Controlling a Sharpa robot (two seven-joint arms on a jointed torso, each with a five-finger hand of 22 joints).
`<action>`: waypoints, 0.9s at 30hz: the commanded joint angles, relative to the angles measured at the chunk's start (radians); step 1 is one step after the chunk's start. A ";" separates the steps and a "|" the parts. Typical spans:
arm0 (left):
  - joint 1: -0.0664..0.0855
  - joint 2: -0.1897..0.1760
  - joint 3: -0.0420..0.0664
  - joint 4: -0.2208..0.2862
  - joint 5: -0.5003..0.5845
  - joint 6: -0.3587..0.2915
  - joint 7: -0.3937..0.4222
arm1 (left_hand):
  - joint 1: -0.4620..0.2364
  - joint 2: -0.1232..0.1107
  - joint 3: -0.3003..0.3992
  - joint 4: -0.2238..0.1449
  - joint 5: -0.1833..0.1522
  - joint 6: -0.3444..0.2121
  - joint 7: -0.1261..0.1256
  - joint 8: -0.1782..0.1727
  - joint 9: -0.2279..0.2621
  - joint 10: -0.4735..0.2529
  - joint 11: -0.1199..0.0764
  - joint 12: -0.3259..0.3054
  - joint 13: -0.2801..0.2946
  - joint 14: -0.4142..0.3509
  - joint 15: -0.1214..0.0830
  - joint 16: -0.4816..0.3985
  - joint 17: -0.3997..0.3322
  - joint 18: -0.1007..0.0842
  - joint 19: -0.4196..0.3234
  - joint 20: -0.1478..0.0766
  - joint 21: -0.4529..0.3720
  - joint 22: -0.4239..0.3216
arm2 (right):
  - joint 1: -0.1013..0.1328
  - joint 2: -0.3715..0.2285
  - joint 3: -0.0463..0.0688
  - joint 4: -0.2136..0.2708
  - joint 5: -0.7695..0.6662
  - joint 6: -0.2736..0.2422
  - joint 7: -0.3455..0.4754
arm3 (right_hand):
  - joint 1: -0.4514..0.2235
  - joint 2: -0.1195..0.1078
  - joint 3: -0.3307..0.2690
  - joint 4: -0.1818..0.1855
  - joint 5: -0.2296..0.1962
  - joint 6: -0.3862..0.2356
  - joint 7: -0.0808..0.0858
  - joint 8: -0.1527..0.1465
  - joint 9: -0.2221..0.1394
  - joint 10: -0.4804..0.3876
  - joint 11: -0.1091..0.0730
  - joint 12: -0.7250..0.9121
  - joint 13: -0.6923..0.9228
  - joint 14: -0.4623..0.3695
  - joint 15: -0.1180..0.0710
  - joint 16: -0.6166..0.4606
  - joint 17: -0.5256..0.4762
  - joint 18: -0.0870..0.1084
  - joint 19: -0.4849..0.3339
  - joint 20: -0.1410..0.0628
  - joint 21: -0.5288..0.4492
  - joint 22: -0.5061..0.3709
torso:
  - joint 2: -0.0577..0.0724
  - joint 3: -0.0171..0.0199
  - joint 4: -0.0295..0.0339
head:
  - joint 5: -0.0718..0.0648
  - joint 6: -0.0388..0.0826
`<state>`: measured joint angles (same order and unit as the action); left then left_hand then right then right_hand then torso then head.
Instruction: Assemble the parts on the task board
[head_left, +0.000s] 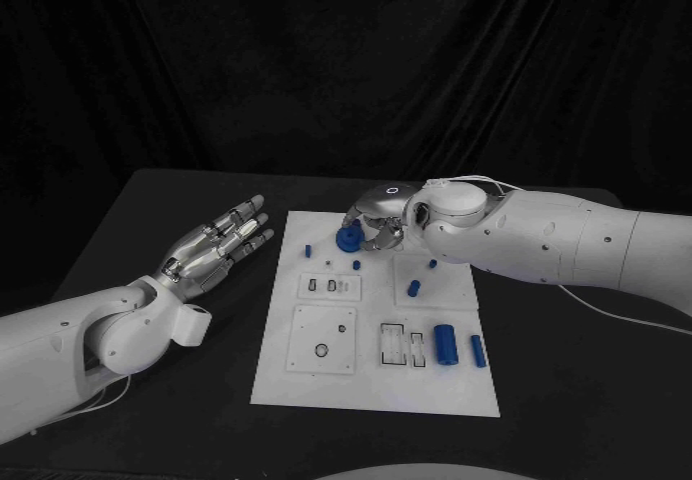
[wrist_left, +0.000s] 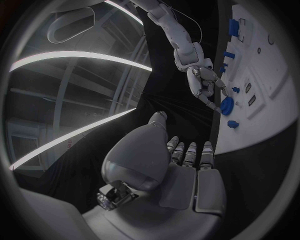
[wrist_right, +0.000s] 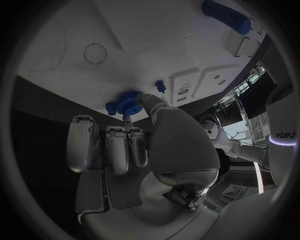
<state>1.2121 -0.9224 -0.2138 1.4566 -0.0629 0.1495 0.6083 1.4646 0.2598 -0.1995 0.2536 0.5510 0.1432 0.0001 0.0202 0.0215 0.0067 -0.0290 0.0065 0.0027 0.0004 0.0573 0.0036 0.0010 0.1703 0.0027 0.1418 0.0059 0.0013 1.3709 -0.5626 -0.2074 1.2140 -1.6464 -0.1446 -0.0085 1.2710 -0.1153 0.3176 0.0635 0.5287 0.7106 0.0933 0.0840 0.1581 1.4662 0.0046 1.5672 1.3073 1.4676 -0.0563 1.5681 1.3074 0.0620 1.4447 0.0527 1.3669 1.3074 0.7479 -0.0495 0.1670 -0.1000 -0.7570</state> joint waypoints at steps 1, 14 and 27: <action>-0.001 0.001 0.001 0.001 -0.001 0.013 0.009 | 0.008 0.001 0.007 -0.001 0.004 0.000 -0.002 0.005 0.001 -0.004 0.006 -0.005 -0.001 0.000 0.007 -0.004 -0.001 -0.014 -0.003 0.006 -0.006 -0.001 | -0.003 -0.009 0.000 0.002 -0.002 0.016 -0.019 | -0.008 0.000 -0.003 -0.004 0.001 0.015 0.003 0.003 0.001 0.105 -0.005 0.004 0.263 0.101 -0.008 -0.002 0.257 -0.002 0.000 -0.005 -0.005 0.132 | 0.000 -0.0002 -0.0004 | 0.002 0.001; -0.003 -0.003 0.001 0.000 -0.001 0.013 0.007 | 0.008 0.001 0.007 -0.001 0.004 0.000 -0.002 0.005 0.001 -0.004 0.006 -0.005 -0.001 0.000 0.007 -0.004 -0.001 -0.014 -0.003 0.006 -0.006 -0.001 | -0.007 -0.055 0.000 0.025 -0.002 -0.003 -0.020 | -0.026 0.004 -0.003 0.000 0.001 0.101 0.018 0.026 -0.001 0.105 0.007 0.004 0.263 0.100 0.002 -0.005 0.253 -0.002 0.000 0.002 -0.010 0.132 | -0.001 0.0010 -0.0001 | 0.005 0.002; -0.005 -0.008 0.001 -0.001 -0.001 0.011 0.007 | 0.008 0.001 0.008 -0.002 0.005 0.000 -0.001 0.005 0.001 -0.004 0.006 -0.005 -0.001 0.000 0.008 -0.004 -0.001 -0.015 -0.003 0.007 -0.006 -0.001 | 0.004 -0.181 0.000 0.142 -0.002 -0.137 -0.012 | -0.040 0.006 -0.012 0.010 -0.116 0.140 0.015 0.028 -0.014 0.105 0.007 0.004 0.263 0.100 0.002 -0.006 0.252 -0.002 0.002 0.004 -0.014 0.134 | -0.001 0.0009 -0.0015 | 0.002 0.009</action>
<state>1.2084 -0.9310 -0.2138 1.4543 -0.0630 0.1508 0.6049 1.4645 0.2598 -0.1953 0.2494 0.5510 0.1432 0.0001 0.0202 0.0216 0.0067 -0.0290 0.0065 0.0027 0.0004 0.0572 0.0036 0.0016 0.1703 0.0026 0.1417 0.0058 0.0015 1.3685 -0.7331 -0.2084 1.3419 -1.6461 -0.2029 -0.0090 1.2384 -0.1096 0.3090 0.0721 0.4318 0.8435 0.1106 0.1133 0.1461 1.4649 0.0111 1.5672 1.3079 1.4676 -0.0562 1.5644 1.3074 0.0621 1.4447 0.0528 1.3590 1.3081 0.7466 -0.0483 0.1658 -0.0964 -0.7496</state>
